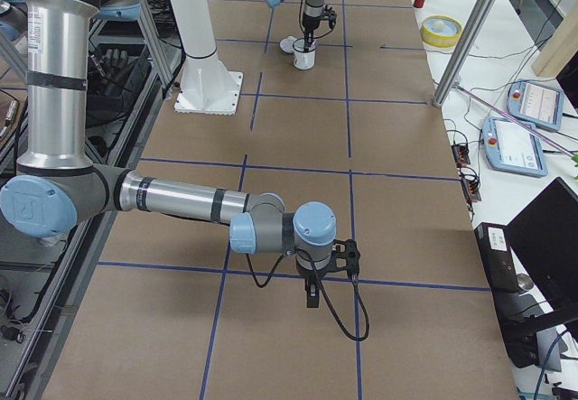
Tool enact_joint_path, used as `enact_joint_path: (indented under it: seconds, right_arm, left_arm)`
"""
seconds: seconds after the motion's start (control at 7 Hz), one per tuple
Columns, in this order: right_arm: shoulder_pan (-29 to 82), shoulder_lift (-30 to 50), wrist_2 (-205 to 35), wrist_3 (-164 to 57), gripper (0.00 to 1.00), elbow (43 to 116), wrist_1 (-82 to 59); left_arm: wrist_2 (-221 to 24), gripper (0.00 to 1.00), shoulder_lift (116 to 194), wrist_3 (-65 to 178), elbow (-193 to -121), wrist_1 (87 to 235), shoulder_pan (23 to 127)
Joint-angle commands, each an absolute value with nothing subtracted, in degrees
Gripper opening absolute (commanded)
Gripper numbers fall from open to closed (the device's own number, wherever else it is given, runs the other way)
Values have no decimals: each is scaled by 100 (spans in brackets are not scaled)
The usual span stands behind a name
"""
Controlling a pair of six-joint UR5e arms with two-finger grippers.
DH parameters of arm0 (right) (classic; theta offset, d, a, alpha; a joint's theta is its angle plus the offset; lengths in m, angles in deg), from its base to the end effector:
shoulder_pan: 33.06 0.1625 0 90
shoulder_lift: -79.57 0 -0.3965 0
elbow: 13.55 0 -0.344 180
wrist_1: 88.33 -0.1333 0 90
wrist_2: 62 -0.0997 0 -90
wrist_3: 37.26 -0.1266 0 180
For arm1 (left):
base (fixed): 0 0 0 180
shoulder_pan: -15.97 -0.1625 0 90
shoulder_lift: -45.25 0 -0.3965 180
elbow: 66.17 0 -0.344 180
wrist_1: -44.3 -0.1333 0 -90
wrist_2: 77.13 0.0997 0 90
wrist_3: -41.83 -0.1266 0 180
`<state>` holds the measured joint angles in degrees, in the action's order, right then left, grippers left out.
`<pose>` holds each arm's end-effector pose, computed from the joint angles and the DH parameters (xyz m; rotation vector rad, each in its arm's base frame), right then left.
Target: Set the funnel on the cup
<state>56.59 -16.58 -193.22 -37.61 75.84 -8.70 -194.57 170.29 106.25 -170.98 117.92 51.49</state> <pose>0.0474 -0.4049 0.6860 0.0559 -0.7195 -0.0227 0.4404 -0.4065 0.2629 -0.1093 0.7291 -0.0257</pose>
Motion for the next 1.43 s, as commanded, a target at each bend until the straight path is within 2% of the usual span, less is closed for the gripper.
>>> enact_joint_path:
  seconds: [0.0,0.29,0.71,1.14,1.29]
  right_arm:
    - [5659,-1659,-19322,-3761,100,7584,-870]
    - [5659,-1659,-19322,-3761,100,7584,-870]
    - [5659,-1659,-19322,-3761,100,7584,-870]
    - [5659,-1659,-19322,-3761,100,7584,-870]
    - [5659,-1659,-19322,-3761,100,7584,-870]
  left_arm:
    - [-19394,100,16944,10312,-17521,11786,5287]
    - [-19472,100,15904,8376,-18111,12213,6172]
    - [-20138,100,13751,5609,-18078,13532,8084]
    - [-20859,100,13051,3352,-16992,13465,10142]
    - [-21696,100,12650,3313,-16587,13517,10288]
